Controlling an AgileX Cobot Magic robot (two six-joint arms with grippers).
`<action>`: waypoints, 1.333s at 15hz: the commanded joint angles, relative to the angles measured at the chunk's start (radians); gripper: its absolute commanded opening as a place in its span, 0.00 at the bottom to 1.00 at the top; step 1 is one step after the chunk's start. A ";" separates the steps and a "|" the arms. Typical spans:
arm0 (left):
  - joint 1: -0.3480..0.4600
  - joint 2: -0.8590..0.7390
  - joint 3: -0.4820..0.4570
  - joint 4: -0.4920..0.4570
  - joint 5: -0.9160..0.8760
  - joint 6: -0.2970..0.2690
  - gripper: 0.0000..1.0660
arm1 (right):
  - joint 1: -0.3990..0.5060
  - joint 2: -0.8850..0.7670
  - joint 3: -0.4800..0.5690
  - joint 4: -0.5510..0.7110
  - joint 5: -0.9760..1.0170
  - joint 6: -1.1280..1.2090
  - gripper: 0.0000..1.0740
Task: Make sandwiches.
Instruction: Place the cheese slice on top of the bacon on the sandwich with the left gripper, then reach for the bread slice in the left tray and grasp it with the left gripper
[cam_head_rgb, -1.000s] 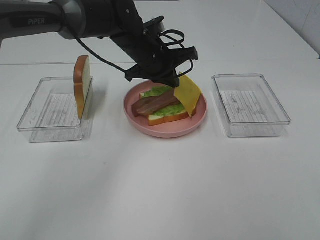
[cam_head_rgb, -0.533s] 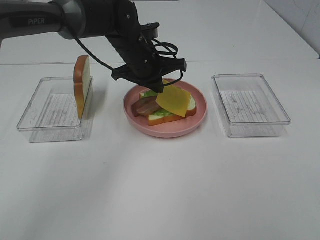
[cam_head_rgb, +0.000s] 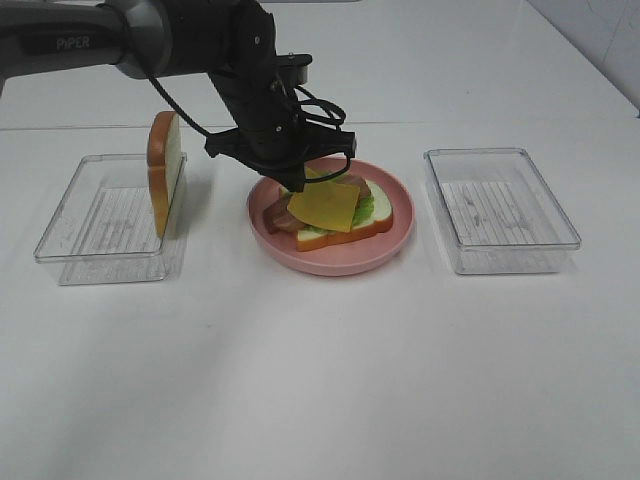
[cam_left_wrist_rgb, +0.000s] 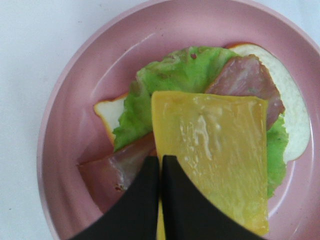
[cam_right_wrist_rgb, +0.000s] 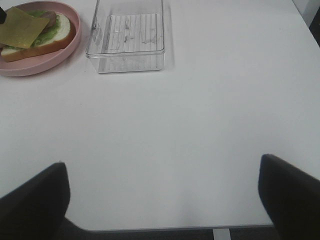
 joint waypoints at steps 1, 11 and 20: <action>-0.001 0.000 -0.007 0.009 0.009 -0.007 0.08 | -0.005 -0.033 0.001 0.003 -0.010 -0.007 0.92; -0.009 -0.116 -0.299 0.102 0.400 0.058 0.95 | -0.005 -0.033 0.001 0.005 -0.010 -0.007 0.92; 0.115 -0.300 -0.224 0.096 0.529 0.105 0.95 | -0.005 -0.033 0.001 0.007 -0.009 -0.007 0.92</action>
